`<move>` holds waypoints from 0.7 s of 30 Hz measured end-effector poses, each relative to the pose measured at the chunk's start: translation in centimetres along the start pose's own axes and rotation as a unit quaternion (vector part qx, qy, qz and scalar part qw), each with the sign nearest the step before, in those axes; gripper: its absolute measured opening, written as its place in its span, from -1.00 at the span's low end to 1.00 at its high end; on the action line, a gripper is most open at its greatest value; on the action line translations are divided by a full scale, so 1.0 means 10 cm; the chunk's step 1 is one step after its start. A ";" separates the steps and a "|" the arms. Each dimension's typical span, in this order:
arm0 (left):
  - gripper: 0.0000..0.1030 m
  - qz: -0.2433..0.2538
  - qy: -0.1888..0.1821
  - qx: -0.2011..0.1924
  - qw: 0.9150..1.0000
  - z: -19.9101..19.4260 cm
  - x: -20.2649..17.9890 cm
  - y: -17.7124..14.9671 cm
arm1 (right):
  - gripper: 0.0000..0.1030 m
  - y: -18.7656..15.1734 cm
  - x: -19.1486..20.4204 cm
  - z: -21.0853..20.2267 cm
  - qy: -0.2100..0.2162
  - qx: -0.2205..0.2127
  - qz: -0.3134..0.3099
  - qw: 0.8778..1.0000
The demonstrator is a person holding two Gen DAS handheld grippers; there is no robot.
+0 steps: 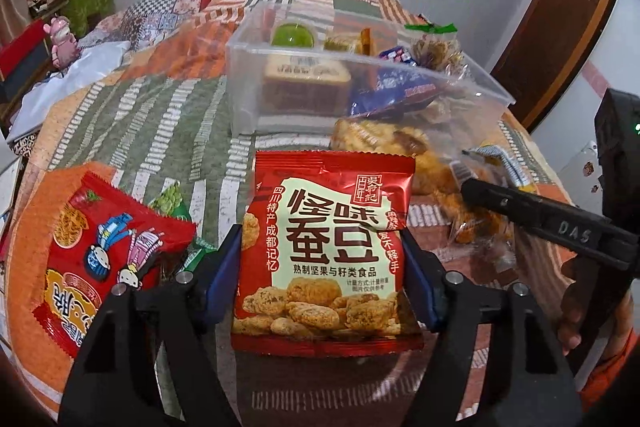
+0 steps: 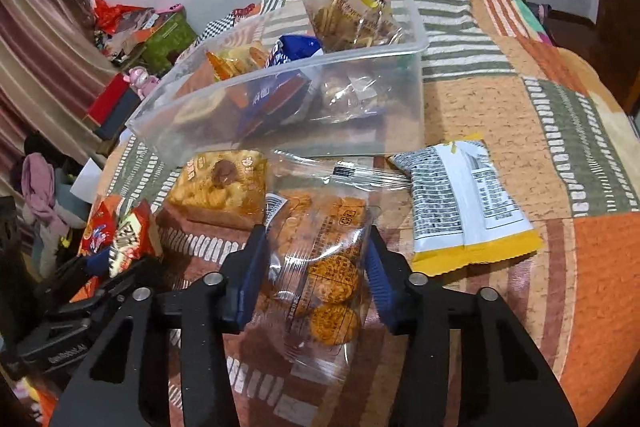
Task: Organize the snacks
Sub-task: 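Grasp the red broad-bean bag with the left tool while the right tool grasps the clear cookie pack, then lower the broad-bean bag and cookie pack into the clear box and release both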
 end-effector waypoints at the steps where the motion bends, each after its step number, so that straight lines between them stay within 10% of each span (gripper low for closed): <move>1: 0.38 0.000 -0.001 -0.002 1.000 -0.02 -0.02 0.01 | -0.21 0.00 0.01 -0.01 -0.001 -0.001 -0.002 1.000; 21: 0.38 -0.003 -0.022 -0.083 0.996 -0.44 -0.17 0.59 | -0.23 0.39 0.18 -0.60 -0.003 -0.090 -0.043 0.995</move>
Point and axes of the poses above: each gripper's, at about its wrist camera, not at the fingertips, and z roughly the way its jaws point, x to its left, y to its top, the point moved 1 cm from there along z, roughly the way its jaws point, and after that the axes turned 12 degrees about -z, right-handed, at the moved point
